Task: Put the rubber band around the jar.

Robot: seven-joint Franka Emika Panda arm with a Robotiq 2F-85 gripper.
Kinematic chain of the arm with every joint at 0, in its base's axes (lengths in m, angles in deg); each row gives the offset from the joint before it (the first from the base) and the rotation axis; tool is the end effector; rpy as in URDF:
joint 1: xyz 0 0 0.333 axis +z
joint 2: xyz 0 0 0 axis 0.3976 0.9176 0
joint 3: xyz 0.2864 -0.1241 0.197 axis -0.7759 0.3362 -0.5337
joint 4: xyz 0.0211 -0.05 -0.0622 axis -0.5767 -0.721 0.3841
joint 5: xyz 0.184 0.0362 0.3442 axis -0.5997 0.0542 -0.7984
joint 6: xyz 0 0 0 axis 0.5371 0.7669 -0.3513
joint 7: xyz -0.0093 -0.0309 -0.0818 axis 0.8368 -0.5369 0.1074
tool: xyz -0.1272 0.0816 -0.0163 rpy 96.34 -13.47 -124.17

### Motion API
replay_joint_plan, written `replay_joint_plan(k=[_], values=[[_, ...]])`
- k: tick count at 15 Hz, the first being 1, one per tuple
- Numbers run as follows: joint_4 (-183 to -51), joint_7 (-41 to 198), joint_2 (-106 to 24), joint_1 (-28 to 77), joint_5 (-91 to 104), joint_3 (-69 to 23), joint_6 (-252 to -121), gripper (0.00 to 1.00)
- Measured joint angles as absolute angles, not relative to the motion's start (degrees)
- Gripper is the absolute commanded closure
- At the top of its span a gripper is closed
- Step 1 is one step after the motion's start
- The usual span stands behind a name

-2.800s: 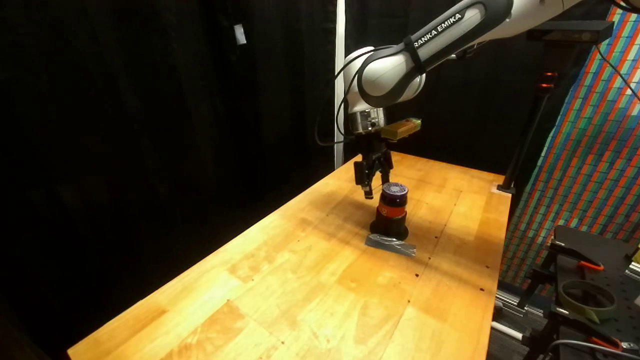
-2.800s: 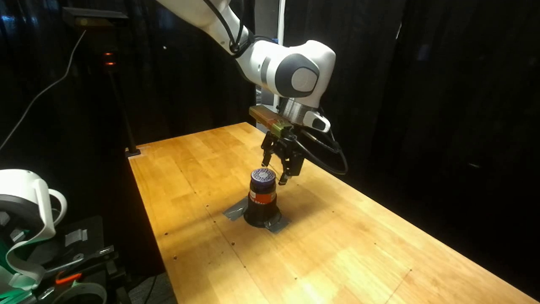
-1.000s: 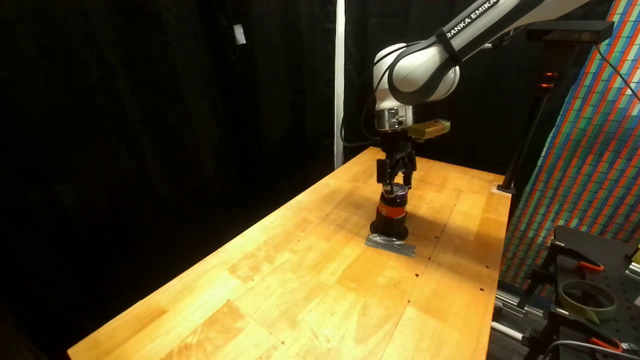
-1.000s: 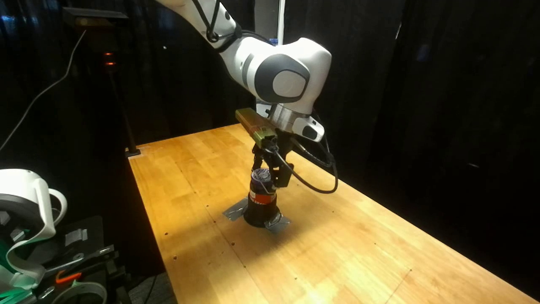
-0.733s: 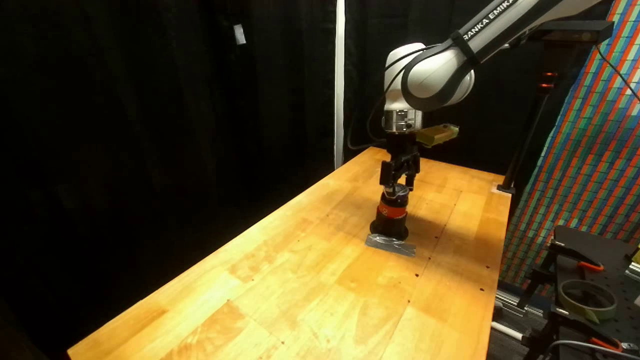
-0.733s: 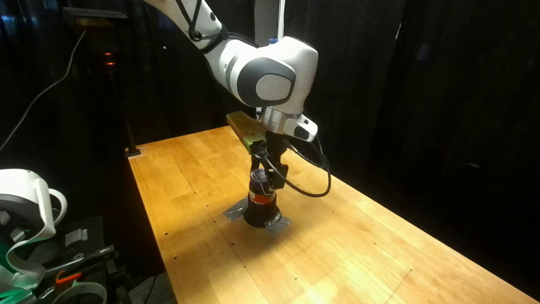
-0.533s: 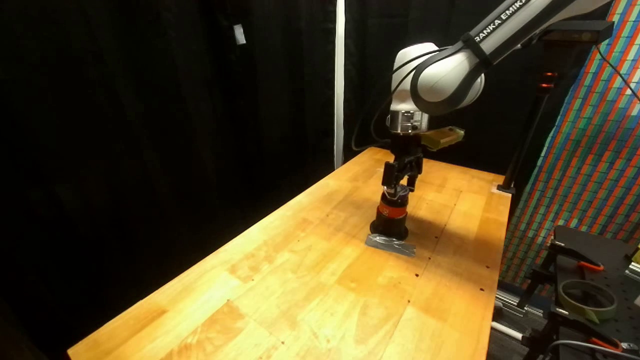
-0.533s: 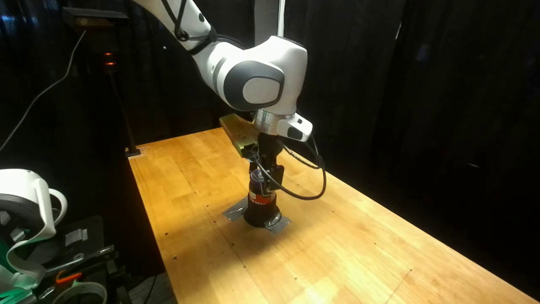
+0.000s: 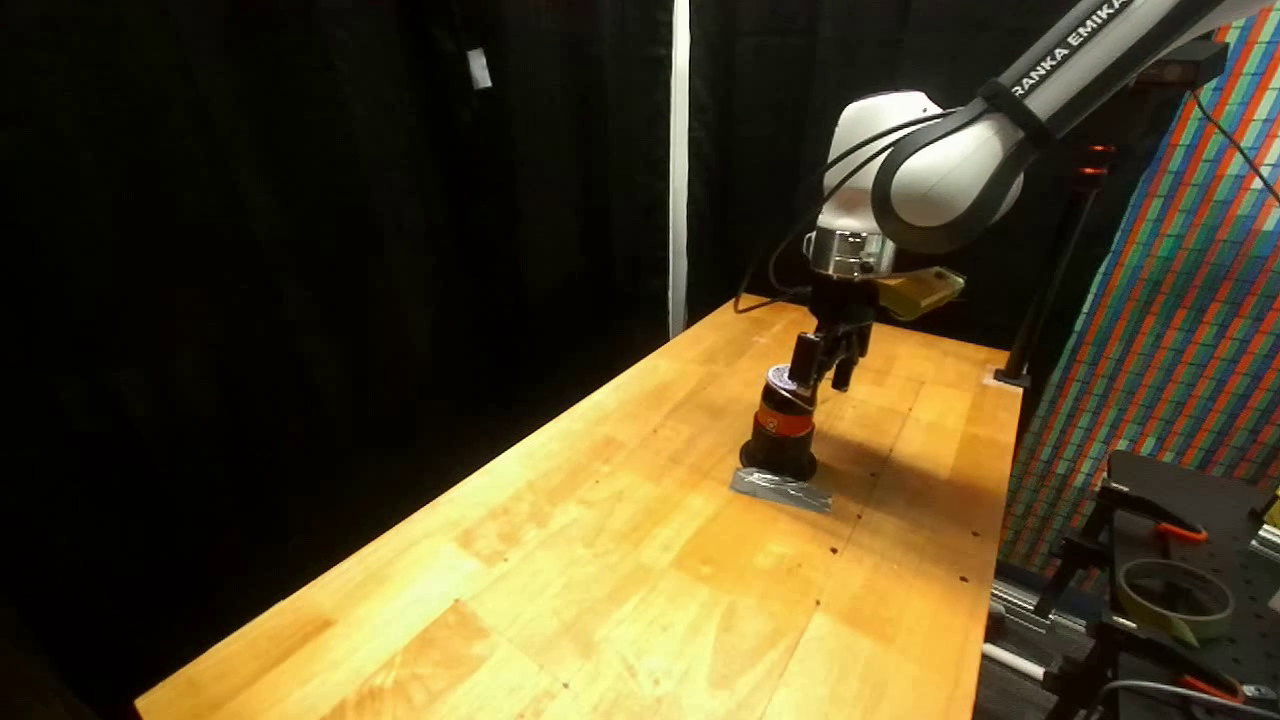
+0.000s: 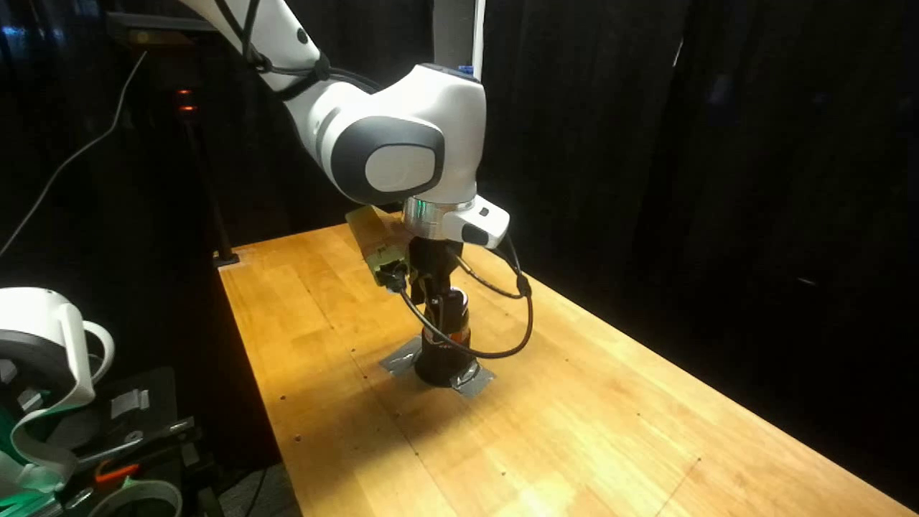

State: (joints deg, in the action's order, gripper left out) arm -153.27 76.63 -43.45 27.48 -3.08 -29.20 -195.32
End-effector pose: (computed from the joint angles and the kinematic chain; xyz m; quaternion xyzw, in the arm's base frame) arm 0.5530 0.0630 0.2626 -0.9979 0.0496 0.0014 0.0416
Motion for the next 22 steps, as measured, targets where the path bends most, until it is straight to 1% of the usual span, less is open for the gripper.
replay_joint_plan(k=[4, 8, 11, 17, 22], values=[[-156.52, 76.36, -44.58, 27.51, -3.21, -29.41, -200.92, 0.00], [-159.40, 75.07, -44.70, 28.03, -3.13, -29.83, -210.38, 0.00], [-160.21, 74.03, -44.67, 28.68, -1.98, -29.71, -215.07, 0.00], [-160.05, 70.50, -43.61, 30.69, 4.82, -27.54, -217.57, 0.00], [-158.52, 70.47, -40.17, 32.29, 8.09, -26.43, -218.02, 0.00]])
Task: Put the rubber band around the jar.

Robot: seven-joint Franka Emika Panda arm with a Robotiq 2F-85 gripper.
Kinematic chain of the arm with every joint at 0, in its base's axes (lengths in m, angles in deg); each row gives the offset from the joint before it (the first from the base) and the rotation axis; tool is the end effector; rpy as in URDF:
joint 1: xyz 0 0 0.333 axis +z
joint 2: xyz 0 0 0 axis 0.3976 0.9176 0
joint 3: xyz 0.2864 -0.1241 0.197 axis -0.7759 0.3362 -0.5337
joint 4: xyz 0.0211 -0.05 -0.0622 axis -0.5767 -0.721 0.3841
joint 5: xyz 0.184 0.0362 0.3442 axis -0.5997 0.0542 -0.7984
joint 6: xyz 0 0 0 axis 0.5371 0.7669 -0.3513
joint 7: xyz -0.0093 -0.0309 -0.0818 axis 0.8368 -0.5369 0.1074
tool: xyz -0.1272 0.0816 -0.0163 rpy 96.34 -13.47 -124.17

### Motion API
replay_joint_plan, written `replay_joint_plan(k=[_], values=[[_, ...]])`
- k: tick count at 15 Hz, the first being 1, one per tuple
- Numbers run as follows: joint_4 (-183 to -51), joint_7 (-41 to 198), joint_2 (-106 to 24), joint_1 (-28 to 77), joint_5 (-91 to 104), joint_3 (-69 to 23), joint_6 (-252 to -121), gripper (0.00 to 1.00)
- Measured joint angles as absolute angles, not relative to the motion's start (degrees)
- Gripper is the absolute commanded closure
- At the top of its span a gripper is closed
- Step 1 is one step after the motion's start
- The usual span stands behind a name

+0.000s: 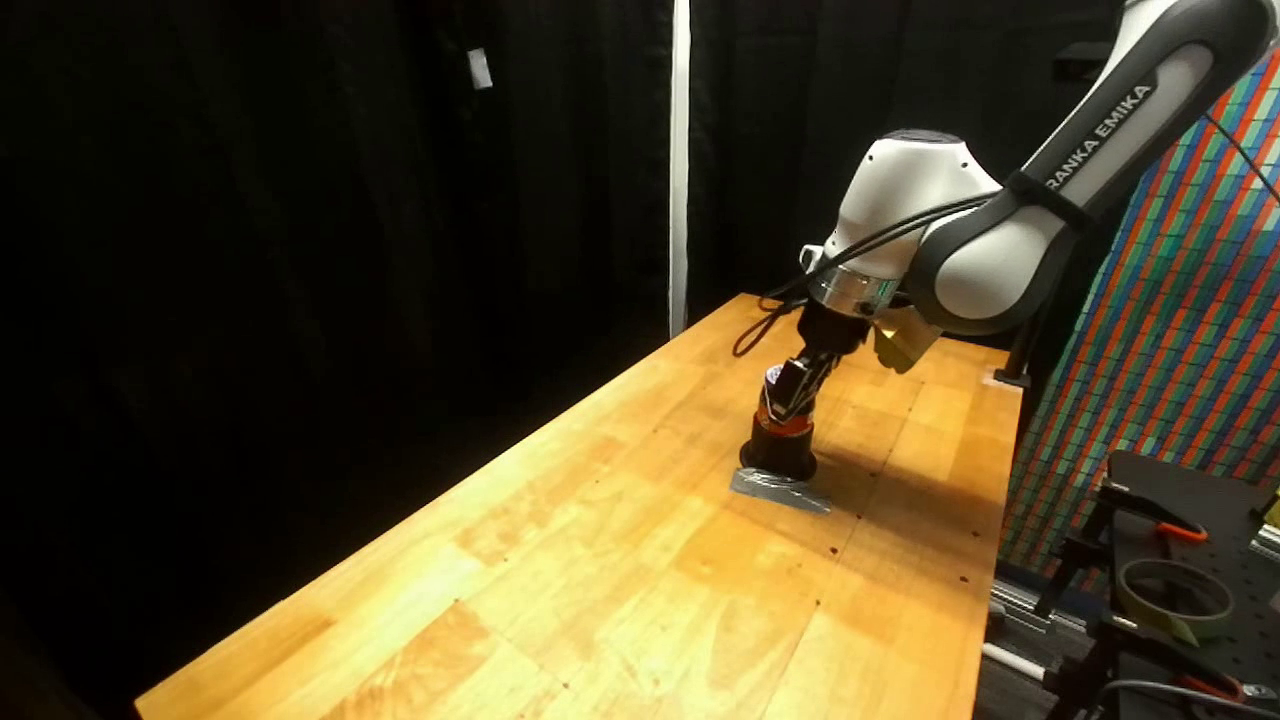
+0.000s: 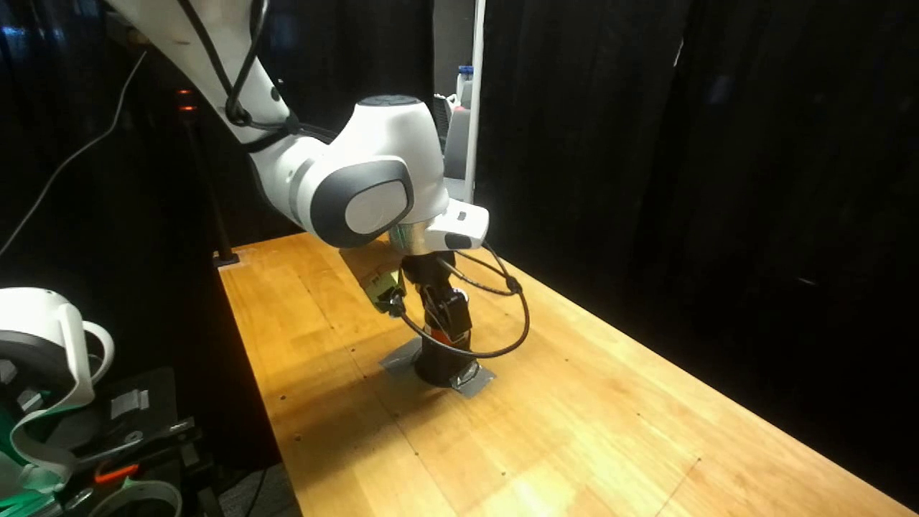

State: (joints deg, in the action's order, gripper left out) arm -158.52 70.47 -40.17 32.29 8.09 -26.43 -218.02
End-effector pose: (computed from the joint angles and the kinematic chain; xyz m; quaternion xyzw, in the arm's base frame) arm 0.5619 0.0853 0.2372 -0.9919 0.0015 -0.1269 0.0084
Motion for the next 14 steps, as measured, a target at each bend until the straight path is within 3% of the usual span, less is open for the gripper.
replay_joint_plan(k=[14], values=[[-154.54, 67.55, -37.09, 37.97, 13.41, -20.37, -218.48, 0.00]])
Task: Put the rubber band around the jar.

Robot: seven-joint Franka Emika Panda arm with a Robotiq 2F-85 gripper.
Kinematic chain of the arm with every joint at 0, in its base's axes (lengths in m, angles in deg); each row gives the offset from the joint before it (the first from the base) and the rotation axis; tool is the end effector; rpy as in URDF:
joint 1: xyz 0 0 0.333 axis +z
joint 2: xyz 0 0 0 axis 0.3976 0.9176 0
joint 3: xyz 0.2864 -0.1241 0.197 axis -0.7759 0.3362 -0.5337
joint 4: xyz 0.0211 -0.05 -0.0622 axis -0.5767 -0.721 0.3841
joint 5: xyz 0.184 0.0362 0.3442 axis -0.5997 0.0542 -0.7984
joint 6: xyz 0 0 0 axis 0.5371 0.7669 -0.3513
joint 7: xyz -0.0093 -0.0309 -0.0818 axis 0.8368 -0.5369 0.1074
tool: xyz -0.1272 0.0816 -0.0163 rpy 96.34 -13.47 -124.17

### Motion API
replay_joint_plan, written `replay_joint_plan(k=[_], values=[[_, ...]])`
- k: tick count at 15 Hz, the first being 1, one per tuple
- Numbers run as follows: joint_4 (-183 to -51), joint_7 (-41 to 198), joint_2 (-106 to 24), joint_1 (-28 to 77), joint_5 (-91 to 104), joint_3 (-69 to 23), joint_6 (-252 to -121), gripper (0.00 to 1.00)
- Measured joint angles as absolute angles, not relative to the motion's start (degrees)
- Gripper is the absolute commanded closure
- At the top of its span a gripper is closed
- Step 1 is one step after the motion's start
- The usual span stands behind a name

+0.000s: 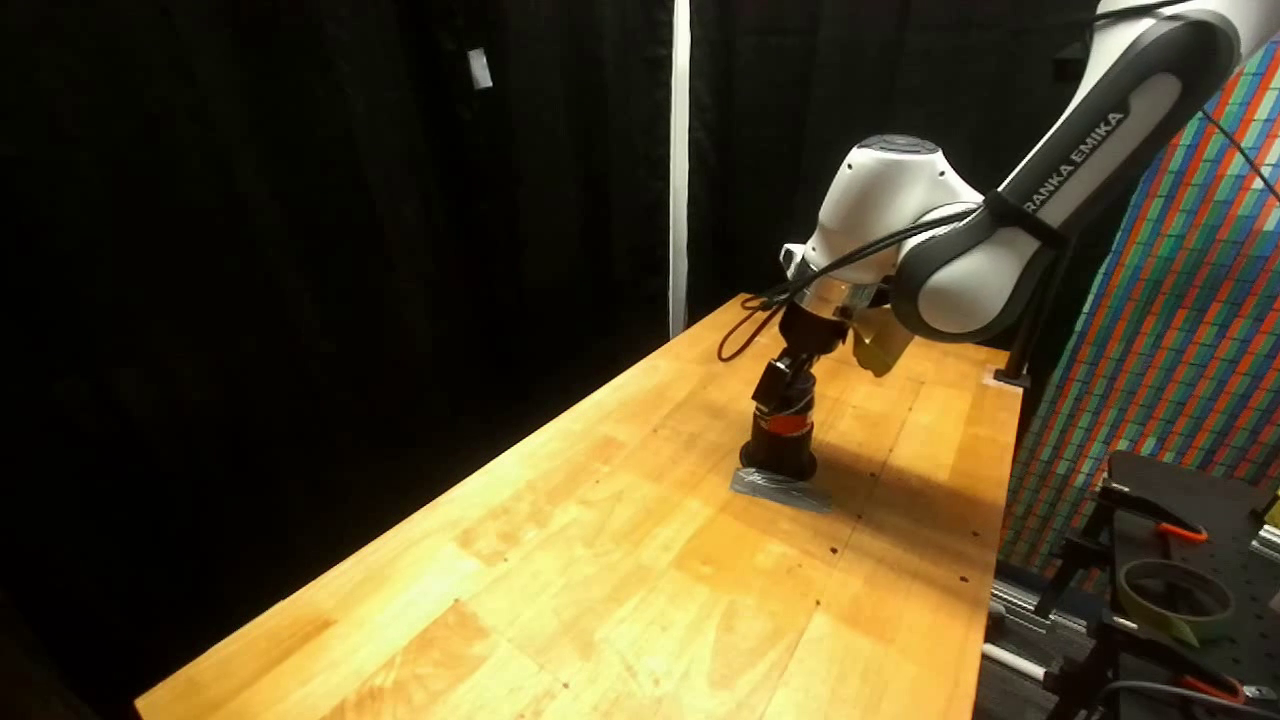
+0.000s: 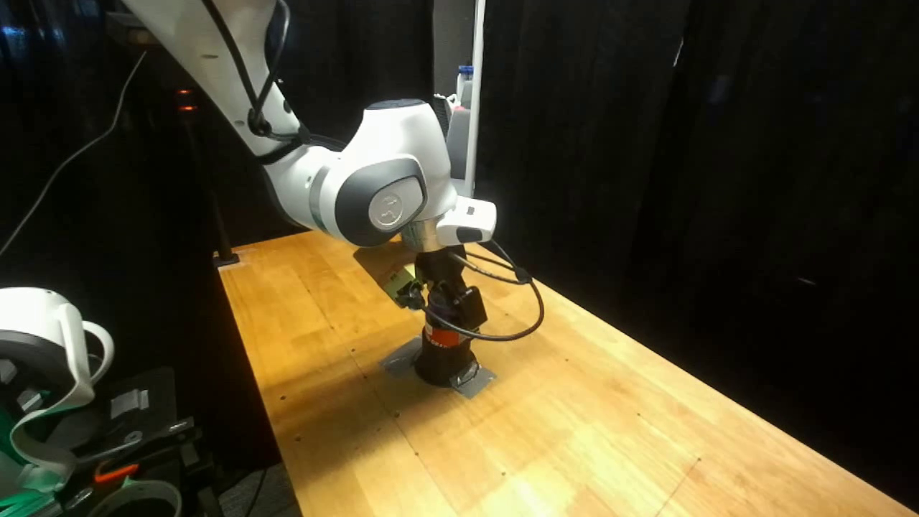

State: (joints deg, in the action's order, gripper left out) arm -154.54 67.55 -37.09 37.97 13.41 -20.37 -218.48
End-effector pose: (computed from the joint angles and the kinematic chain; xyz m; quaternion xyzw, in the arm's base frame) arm 0.5861 0.0900 0.2343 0.9891 0.0193 0.1447 0.0211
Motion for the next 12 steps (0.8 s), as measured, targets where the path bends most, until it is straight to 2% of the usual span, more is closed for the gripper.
replay_joint_plan(k=[9, 10, 11, 12], values=[[-159.56, 66.09, -44.27, 36.92, 12.92, -21.41, -214.62, 0.00], [-160.26, 66.35, -45.37, 36.22, 12.32, -22.13, -213.50, 0.25], [-160.83, 66.64, -46.27, 35.51, 11.81, -22.80, -212.62, 0.26], [-161.43, 67.05, -47.19, 34.79, 11.28, -23.49, -211.88, 0.34]])
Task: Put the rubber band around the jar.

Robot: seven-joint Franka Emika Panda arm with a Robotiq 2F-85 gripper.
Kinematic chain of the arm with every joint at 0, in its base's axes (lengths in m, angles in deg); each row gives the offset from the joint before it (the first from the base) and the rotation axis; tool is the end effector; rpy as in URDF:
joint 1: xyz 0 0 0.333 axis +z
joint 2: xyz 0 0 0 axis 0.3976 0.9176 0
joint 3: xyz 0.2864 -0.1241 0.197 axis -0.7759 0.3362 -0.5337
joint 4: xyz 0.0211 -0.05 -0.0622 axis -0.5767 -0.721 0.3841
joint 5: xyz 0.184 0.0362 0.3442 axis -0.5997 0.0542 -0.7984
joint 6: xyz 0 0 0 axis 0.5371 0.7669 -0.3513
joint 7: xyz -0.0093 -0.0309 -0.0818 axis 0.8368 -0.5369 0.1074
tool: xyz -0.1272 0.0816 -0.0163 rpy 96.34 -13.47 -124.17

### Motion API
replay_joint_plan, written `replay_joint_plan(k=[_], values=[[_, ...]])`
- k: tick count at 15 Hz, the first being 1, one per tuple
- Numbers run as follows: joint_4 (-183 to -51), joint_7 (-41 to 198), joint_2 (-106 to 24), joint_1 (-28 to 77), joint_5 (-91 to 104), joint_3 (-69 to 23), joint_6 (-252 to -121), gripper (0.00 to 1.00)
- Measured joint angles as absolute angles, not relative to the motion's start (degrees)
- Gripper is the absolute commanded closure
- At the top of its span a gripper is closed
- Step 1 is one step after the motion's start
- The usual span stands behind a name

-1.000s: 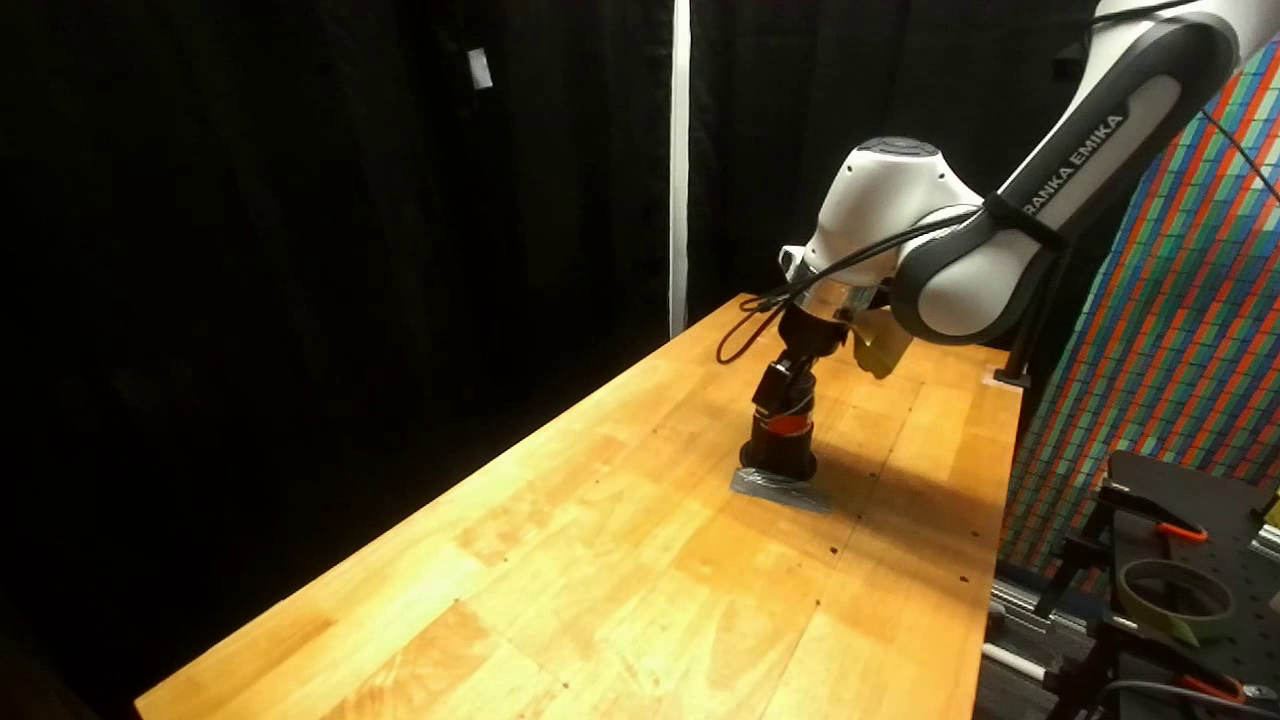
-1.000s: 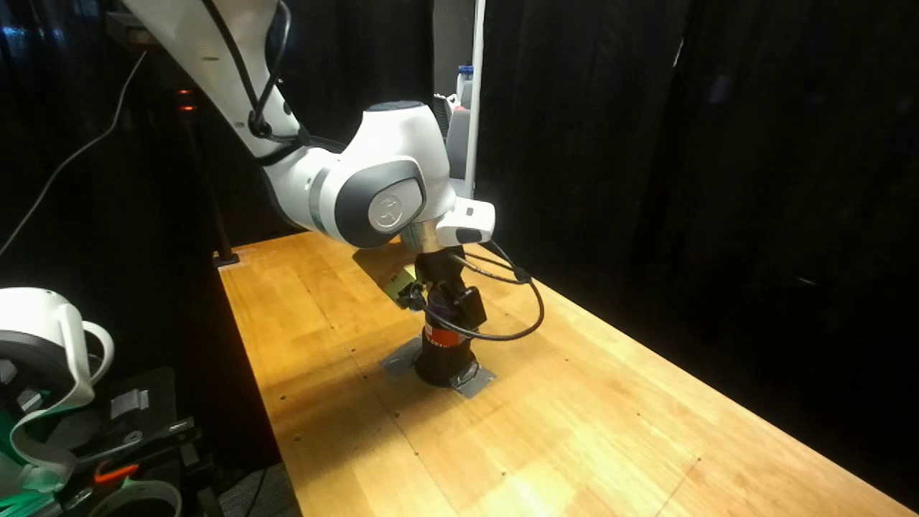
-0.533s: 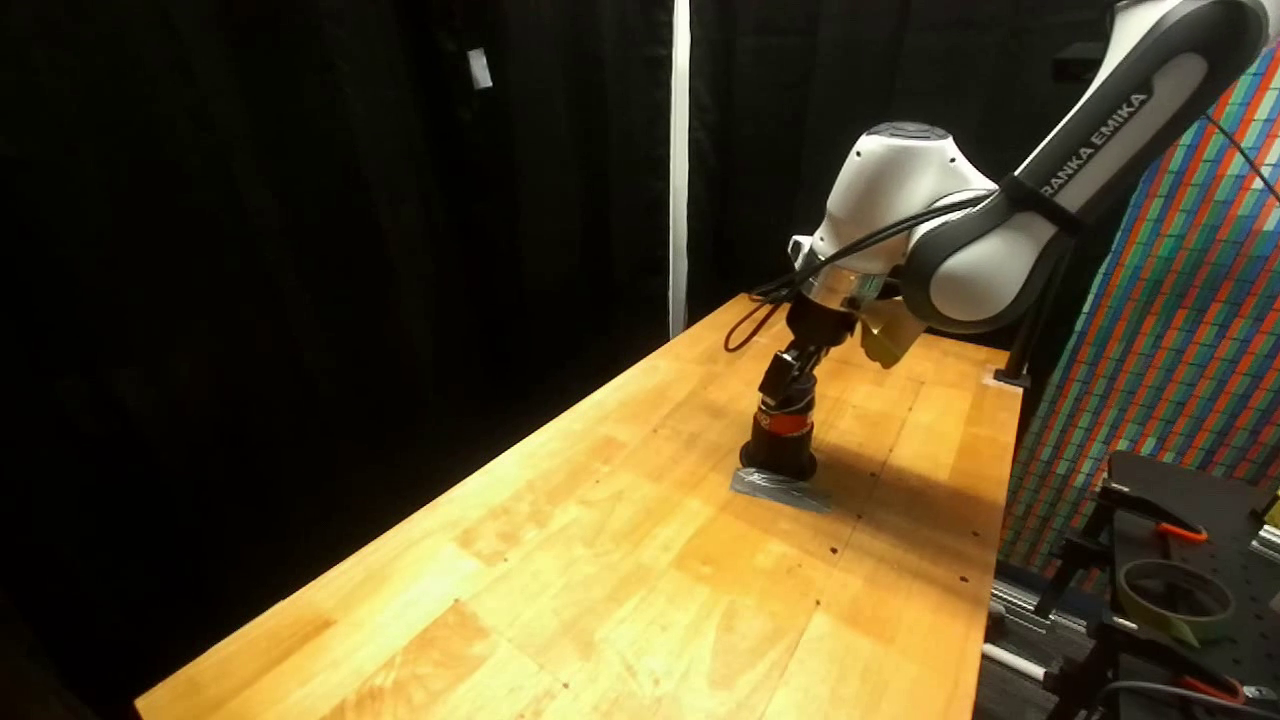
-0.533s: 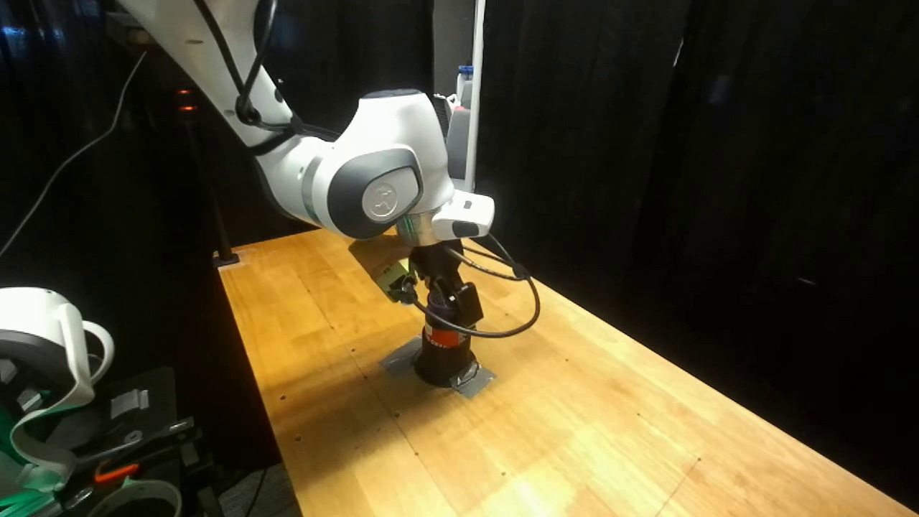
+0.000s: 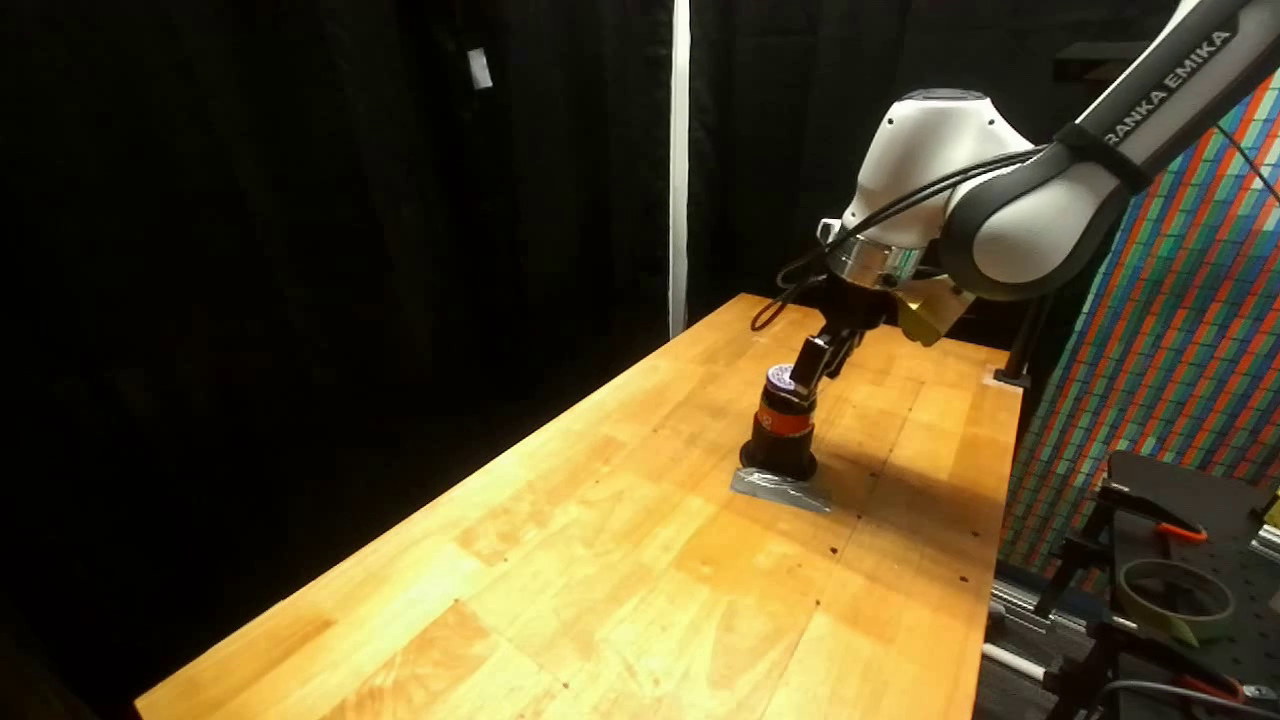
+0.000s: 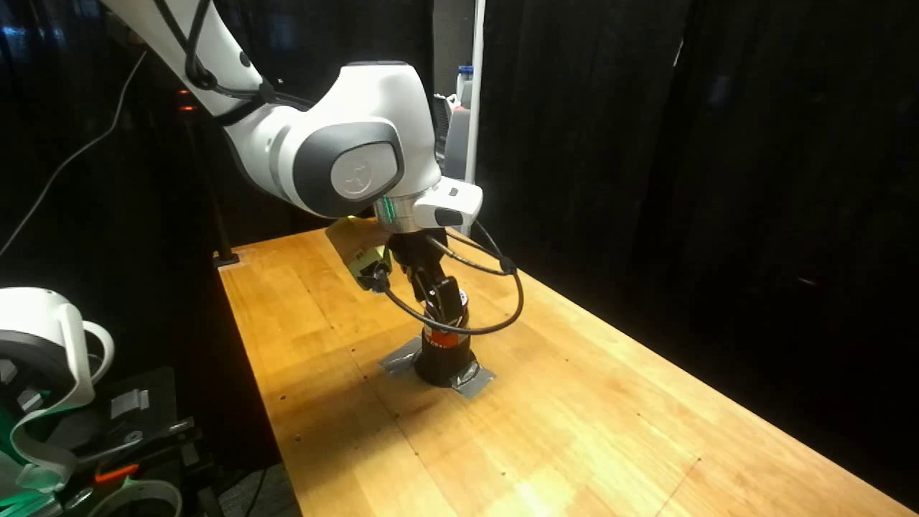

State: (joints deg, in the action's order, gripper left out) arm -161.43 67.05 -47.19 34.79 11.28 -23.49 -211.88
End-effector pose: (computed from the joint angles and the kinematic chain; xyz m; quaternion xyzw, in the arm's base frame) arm 0.5375 0.0778 0.2728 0.9935 -0.0107 0.1132 0.0108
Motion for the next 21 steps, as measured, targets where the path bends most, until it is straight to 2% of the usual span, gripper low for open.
replay_joint_plan(k=[2, 7, 10, 12, 18, 21], values=[[-162.44, 68.09, -48.63, 33.56, 9.72, -24.91, -211.02, 0.51], [-164.71, 73.93, -51.20, 30.51, 1.19, -28.16, -210.86, 0.86], [-166.40, 75.35, -52.20, 29.48, -1.91, -28.73, -213.33, 0.94], [-167.90, 76.95, -52.65, 28.93, -5.31, -29.25, -216.67, 0.89], [-172.68, 87.19, -53.51, 28.26, -22.22, -33.34, -228.78, 0.87], [-173.19, 93.37, -56.17, 28.08, -31.71, -36.30, -230.83, 0.88]])
